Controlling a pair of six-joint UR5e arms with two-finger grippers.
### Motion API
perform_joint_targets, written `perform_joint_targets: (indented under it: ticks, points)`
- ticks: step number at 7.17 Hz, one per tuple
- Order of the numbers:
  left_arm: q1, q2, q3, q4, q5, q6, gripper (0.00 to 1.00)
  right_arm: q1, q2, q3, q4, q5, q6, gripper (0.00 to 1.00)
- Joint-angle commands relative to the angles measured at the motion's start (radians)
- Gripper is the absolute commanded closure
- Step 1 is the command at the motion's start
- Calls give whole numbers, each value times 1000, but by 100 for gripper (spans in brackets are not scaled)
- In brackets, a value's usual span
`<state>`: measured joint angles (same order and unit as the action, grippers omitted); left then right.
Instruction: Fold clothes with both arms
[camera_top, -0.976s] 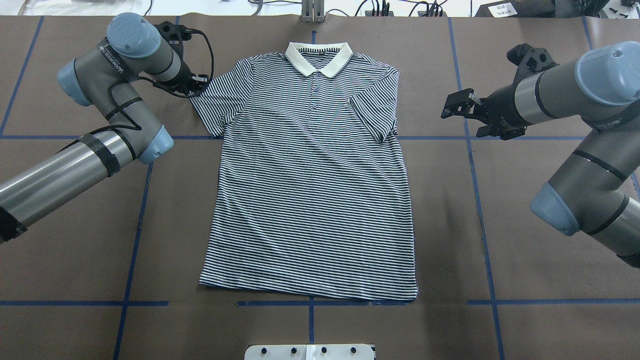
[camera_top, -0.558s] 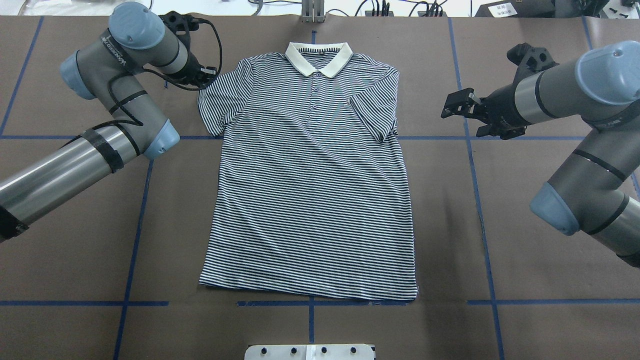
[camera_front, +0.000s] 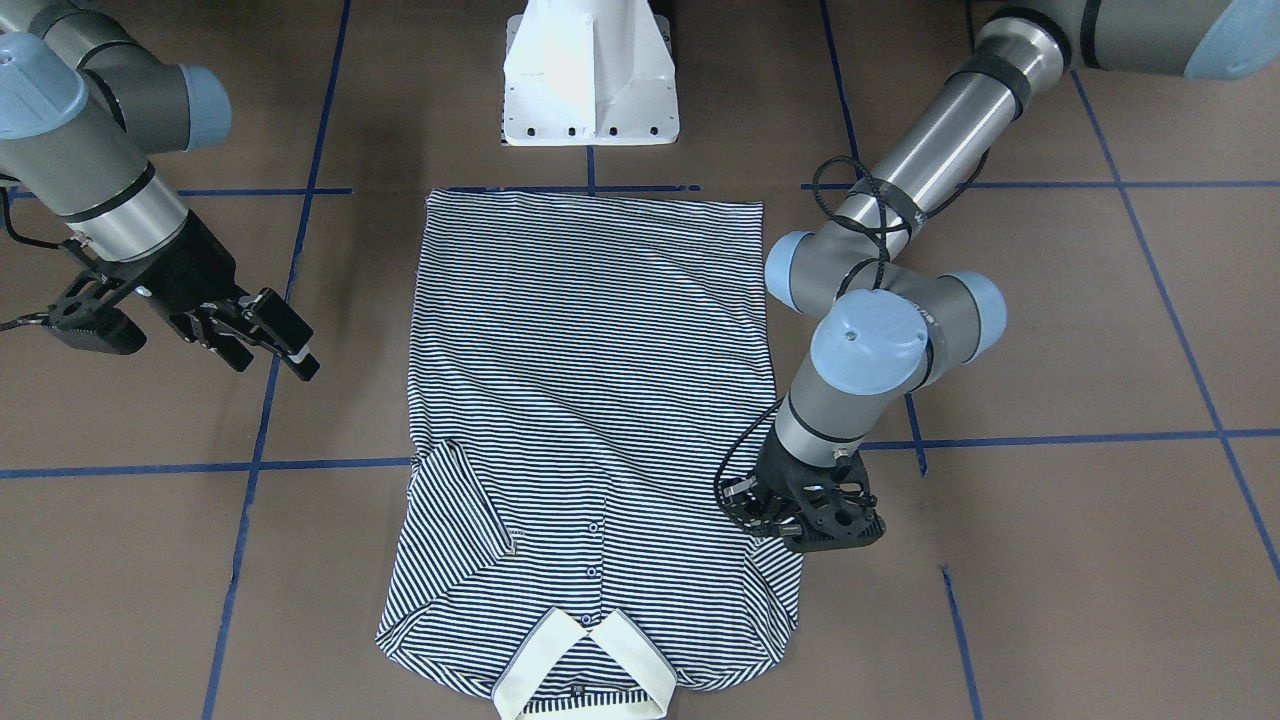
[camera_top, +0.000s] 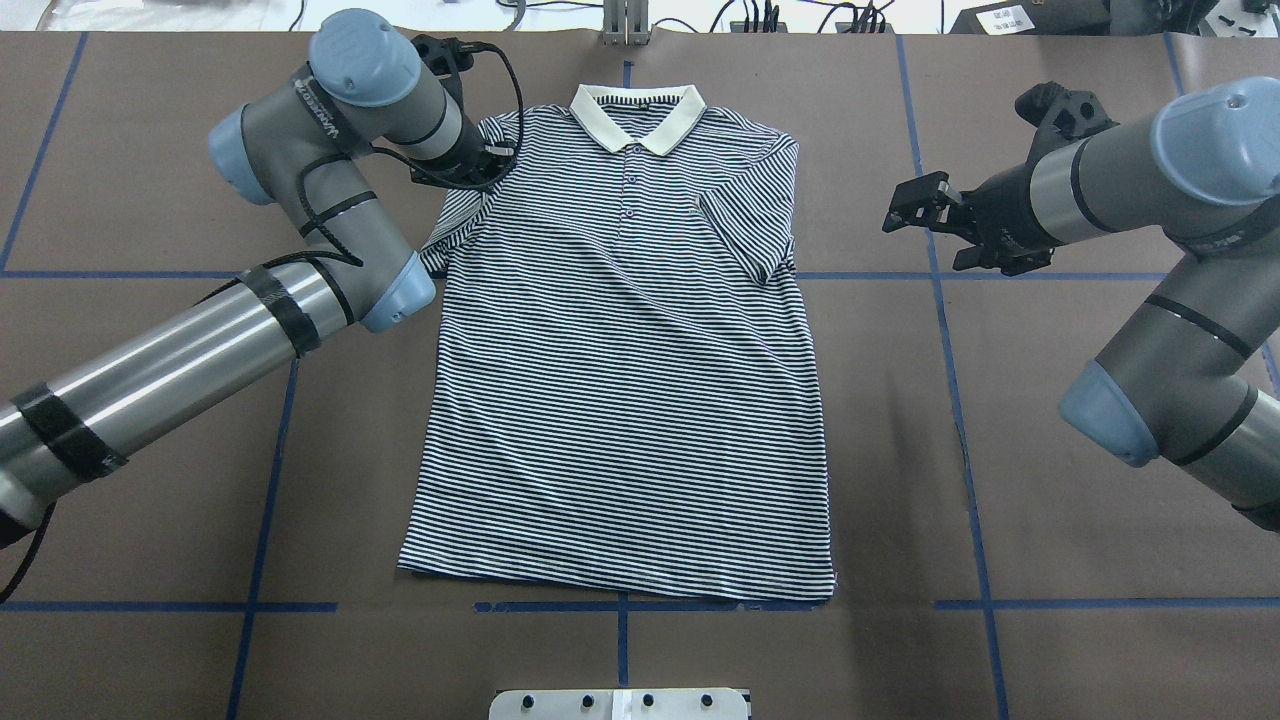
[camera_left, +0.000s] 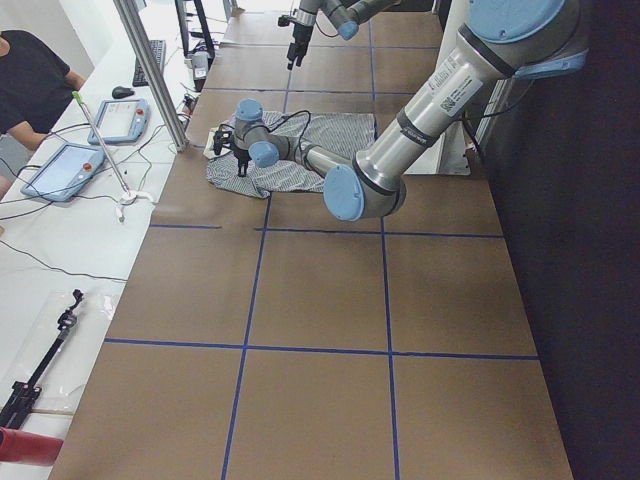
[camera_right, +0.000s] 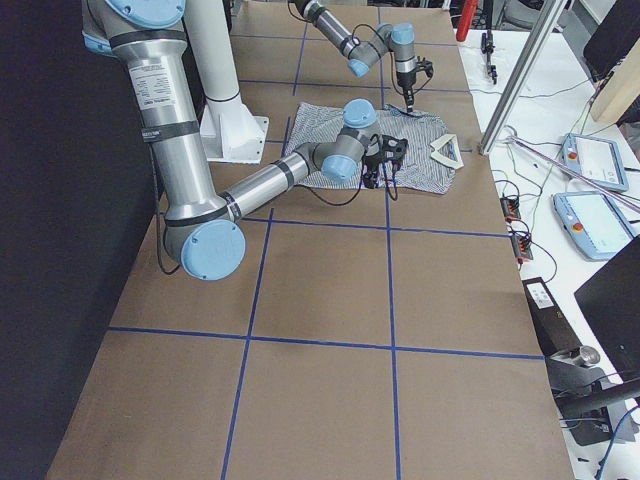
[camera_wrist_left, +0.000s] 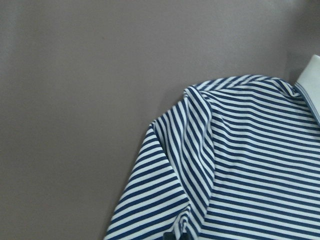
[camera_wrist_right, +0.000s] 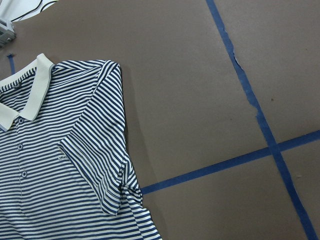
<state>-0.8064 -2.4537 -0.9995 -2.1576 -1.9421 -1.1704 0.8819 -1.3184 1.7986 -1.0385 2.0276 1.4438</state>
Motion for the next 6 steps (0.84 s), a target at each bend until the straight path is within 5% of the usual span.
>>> perform_joint_targets:
  ticks: [1,6]
  points:
    - [13,-48,62,-11,26,-21,100,-1,2,-4,2,-1,-2,0]
    - [35,-93,157,-114,83,-32,100,-3,5,-12,2,0,0,0]
